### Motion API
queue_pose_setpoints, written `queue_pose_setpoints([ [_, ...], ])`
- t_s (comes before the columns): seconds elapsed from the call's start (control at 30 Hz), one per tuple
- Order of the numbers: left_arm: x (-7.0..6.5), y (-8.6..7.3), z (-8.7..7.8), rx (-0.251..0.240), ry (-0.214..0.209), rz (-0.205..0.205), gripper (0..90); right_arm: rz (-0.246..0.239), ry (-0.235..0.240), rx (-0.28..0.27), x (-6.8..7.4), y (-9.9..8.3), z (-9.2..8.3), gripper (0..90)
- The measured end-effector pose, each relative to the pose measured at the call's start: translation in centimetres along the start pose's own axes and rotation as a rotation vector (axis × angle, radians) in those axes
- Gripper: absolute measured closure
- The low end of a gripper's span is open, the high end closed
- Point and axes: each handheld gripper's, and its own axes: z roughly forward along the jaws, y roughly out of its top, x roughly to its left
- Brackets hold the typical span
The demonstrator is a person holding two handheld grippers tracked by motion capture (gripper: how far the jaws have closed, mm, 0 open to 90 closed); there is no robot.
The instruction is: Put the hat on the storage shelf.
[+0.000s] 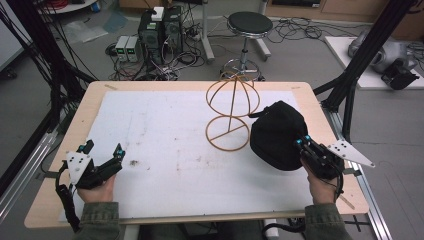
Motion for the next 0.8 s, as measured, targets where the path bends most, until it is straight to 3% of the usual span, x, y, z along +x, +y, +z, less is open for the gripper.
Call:
queue_pose_setpoints([
  [0.17, 0.1, 0.0, 0.0, -0.001, 0.001, -0.003, 13.5, -0.007, -0.004, -0.062, 0.4, 1.2, -0.1, 87.2],
  [0.2, 0.1, 0.0, 0.0, -0.001, -0.001, -0.007, 13.5, -0.007, -0.009, -0.100, 0.7, 1.7, -0.1, 87.2],
  [0.33, 0.4, 0.2, -0.1, -0.015, 0.001, -0.038, 13.5, -0.030, -0.030, -0.152, 1.2, 3.0, 0.3, 87.2],
  [0.4, 0.6, 0.2, -0.1, -0.019, 0.005, -0.044, 13.5, -0.029, -0.036, -0.162, 1.2, 3.3, 0.4, 87.2],
  [0.47, 0.8, 0.2, -0.1, -0.015, 0.008, -0.052, 13.5, 0.001, -0.029, -0.221, 1.0, 4.8, 0.5, 87.2],
  [0.8, 1.0, 0.1, -0.1, -0.018, 0.011, -0.064, 13.5, -0.039, -0.019, -0.301, 1.9, 8.7, 2.4, 87.1],
])
